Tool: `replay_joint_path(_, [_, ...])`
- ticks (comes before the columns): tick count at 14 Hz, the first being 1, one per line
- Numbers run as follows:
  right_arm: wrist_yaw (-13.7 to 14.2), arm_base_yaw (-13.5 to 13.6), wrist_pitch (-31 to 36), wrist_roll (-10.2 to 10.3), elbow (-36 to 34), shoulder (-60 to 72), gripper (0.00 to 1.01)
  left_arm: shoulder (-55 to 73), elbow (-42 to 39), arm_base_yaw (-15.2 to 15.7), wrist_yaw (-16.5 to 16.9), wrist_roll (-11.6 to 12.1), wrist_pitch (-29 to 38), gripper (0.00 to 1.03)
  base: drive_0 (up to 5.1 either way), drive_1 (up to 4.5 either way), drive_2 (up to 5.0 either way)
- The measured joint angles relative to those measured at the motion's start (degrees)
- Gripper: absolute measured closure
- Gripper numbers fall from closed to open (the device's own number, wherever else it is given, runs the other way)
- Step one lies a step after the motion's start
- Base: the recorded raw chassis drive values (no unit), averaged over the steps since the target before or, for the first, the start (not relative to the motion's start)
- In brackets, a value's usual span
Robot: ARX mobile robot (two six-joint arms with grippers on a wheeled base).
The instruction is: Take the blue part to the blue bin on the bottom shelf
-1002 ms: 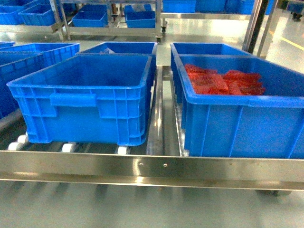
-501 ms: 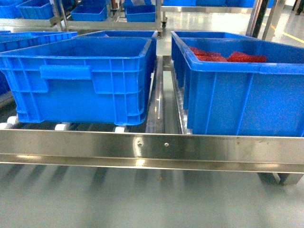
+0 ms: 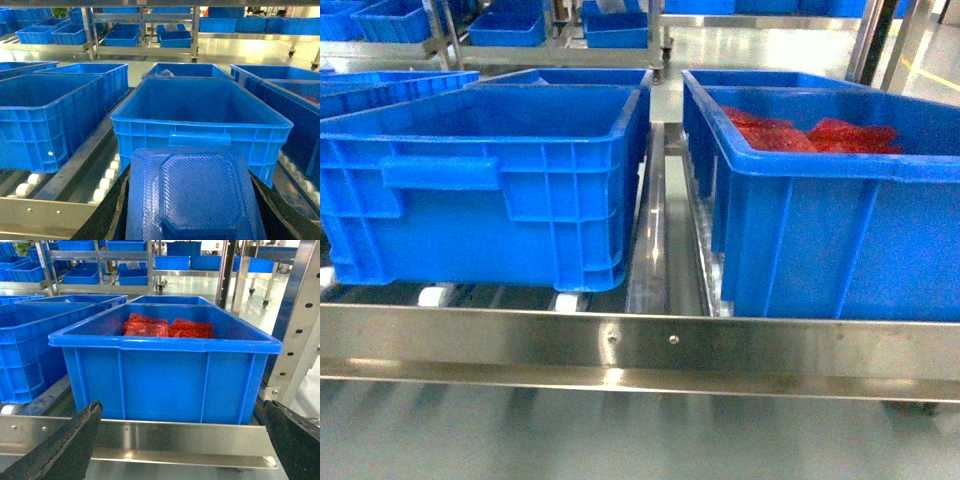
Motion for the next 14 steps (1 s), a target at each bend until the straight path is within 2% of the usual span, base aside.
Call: replay_joint_path(14, [0.0, 0.0, 0.0, 0.0, 0.0, 0.0, 0.03, 0.1, 0.0, 0.0, 0.0, 0.0, -0.1, 0.59, 0.0, 4.13, -4.1])
